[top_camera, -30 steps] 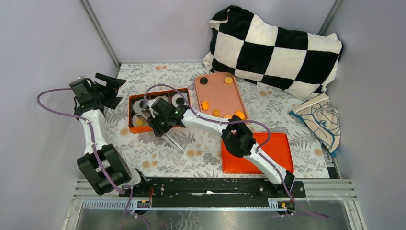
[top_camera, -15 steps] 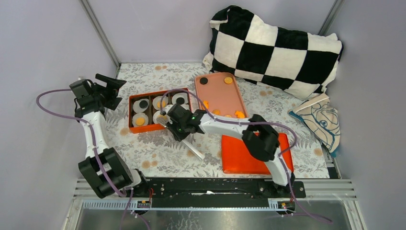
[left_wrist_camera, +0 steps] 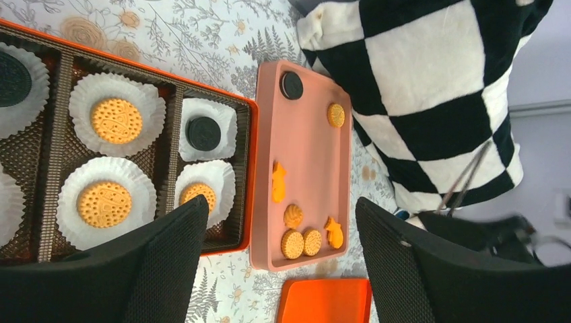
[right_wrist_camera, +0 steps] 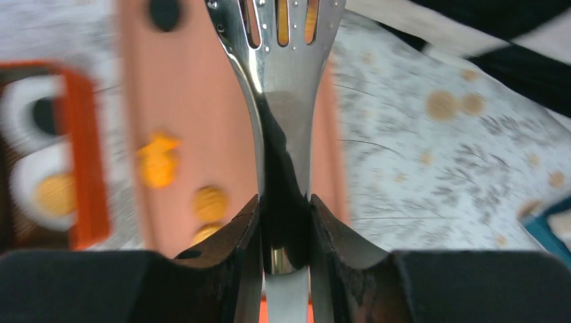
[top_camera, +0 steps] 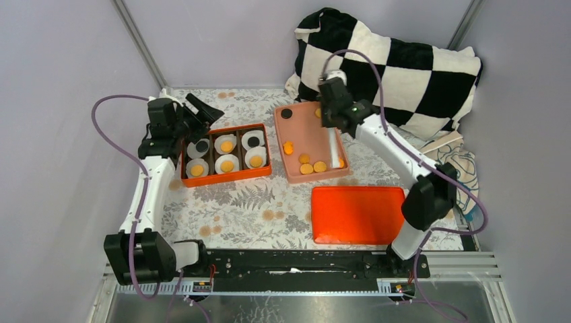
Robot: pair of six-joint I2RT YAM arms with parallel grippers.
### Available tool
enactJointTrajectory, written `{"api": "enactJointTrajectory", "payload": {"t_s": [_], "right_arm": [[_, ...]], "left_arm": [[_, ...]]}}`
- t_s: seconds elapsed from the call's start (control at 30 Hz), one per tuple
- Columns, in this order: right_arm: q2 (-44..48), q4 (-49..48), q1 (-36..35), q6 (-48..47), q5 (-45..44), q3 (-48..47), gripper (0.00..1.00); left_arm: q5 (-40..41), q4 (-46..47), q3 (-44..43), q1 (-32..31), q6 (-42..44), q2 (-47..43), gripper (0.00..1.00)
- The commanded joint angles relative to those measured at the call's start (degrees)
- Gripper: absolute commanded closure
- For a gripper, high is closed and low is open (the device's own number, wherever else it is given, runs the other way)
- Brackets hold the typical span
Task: Pack the cookies
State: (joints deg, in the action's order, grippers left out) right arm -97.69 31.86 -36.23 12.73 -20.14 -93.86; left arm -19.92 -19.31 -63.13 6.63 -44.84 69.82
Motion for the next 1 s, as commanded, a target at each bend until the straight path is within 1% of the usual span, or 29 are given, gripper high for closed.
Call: {"api": "enactJointTrajectory", "payload": {"t_s": [0.0,0.07,0.13,0.23,0.27,0.4,0.53,0.57,0.63,0.67,0.7,0.77,0.83,0.97], "right_arm": [[-6.8,6.0,9.6,2.7,-0.3,-1.6,0.85],[-10.3,5.5,11.4,1.7,3.7,-2.6,0.84],[-14.2,5.9,11.5,1.0,6.9,-5.2,0.84],[-20.4,11.2,12.4,1.9,2.0,-10.3,0.84],[-22.0,12.8,13.8,2.5,1.7,-11.7,0.85],[-24.2,13.2,17.6,3.7,1.8,-10.0,0.85],[-25.9,13.2,19.6,4.0,0.9,-9.3,0.83],[-26.8,13.5,19.9,3.6,1.5,-10.3,0.79],[-28.9,15.5,20.0,2.9,2.1,-13.5,0.59],[-29.3,16.1,20.0,2.8,2.3,-14.3,0.52],[-28.4,15.3,20.0,2.8,2.3,-14.0,0.43],[-25.2,12.1,20.0,2.8,1.7,-11.3,0.31],[-21.5,9.9,20.0,3.0,0.9,-8.3,0.22],[-13.0,7.2,19.9,3.6,1.9,-2.0,0.21]], "left_arm": [[2.9,-1.2,-1.1,-2.2,2.0,1.1,0.17],[3.7,-1.1,-0.7,-3.2,2.3,0.9,0.17],[4.4,-1.1,-0.2,-3.9,2.6,0.9,0.18],[4.1,-1.5,0.5,-4.1,2.8,1.5,0.21],[4.0,-1.6,0.7,-4.2,2.9,1.5,0.21],[4.3,-1.4,1.5,-4.4,2.9,1.6,0.2],[4.0,-0.6,1.6,-5.0,2.4,3.0,0.18],[4.0,-0.5,1.6,-5.3,2.2,3.4,0.18],[4.2,-0.3,1.6,-6.0,2.0,3.9,0.17],[4.2,-0.4,1.5,-6.4,2.0,4.0,0.16],[4.2,-0.4,1.5,-6.4,2.1,4.2,0.15],[4.2,-0.4,1.5,-6.5,2.4,4.1,0.13],[4.2,-0.4,1.4,-7.4,3.0,3.9,0.12],[4.3,-0.4,0.9,-8.8,3.9,3.8,0.11]]}}
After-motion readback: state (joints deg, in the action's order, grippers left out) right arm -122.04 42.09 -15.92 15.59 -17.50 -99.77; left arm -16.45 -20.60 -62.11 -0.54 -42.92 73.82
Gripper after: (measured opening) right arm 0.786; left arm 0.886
